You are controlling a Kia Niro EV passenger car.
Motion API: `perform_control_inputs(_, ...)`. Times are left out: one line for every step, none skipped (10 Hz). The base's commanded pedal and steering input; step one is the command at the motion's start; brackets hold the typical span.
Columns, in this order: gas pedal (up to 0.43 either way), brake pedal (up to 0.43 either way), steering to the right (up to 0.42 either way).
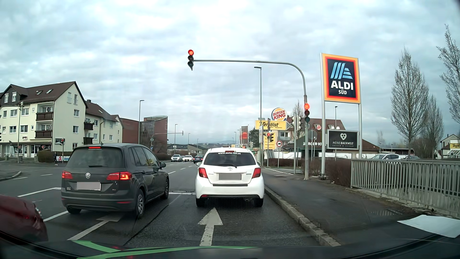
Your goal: Follow the waypoints while adhering to traffic rules and regulations
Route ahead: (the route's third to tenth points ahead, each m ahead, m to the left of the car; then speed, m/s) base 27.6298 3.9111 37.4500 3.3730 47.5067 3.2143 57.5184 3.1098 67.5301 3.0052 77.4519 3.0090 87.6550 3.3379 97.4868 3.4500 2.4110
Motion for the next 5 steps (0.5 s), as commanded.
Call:
perform_control_inputs(0.0,0.232,-0.005)
perform_control_inputs(0.0,0.232,-0.006)
perform_control_inputs(0.0,0.238,-0.006)
perform_control_inputs(0.0,0.244,-0.006)
perform_control_inputs(0.0,0.244,-0.005)
